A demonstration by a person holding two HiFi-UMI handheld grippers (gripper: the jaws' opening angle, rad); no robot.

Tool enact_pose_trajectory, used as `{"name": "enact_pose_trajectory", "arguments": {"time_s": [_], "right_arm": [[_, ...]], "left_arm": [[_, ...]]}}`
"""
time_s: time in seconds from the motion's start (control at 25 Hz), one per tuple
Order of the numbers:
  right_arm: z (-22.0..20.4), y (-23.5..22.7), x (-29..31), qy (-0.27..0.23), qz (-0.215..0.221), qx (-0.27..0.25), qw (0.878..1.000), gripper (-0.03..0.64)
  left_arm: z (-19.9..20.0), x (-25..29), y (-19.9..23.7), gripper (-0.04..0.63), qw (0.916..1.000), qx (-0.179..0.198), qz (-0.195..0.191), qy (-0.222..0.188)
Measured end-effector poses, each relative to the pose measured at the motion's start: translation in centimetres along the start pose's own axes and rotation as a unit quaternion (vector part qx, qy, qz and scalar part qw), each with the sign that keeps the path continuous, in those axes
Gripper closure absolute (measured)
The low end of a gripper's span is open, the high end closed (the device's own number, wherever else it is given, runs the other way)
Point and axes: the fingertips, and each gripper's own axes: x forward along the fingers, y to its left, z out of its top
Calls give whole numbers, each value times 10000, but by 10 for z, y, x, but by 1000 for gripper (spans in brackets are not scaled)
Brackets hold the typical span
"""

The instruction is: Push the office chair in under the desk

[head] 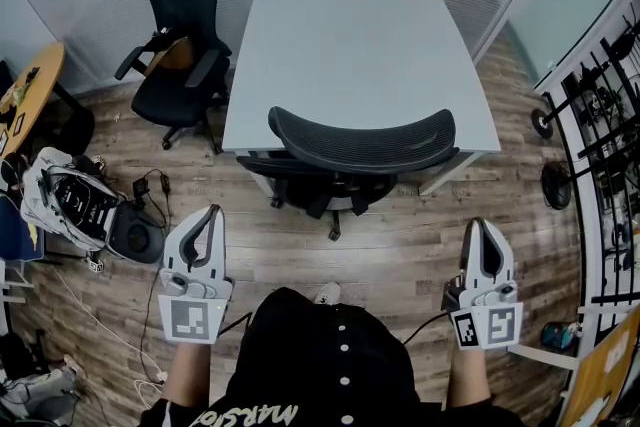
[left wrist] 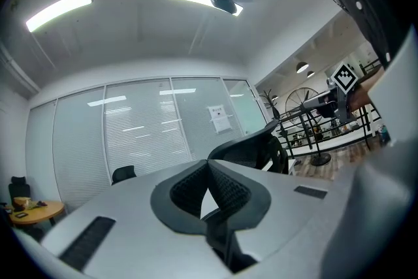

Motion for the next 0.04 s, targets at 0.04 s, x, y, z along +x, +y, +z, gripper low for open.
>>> {"name": "enact_pose_trajectory", "arguments": {"time_s": [0.04], "right_arm": [[0,0,0,1,1,-6,10000,589]], "left_arm": [[0,0,0,578,10000,-1,-3,7]]}}
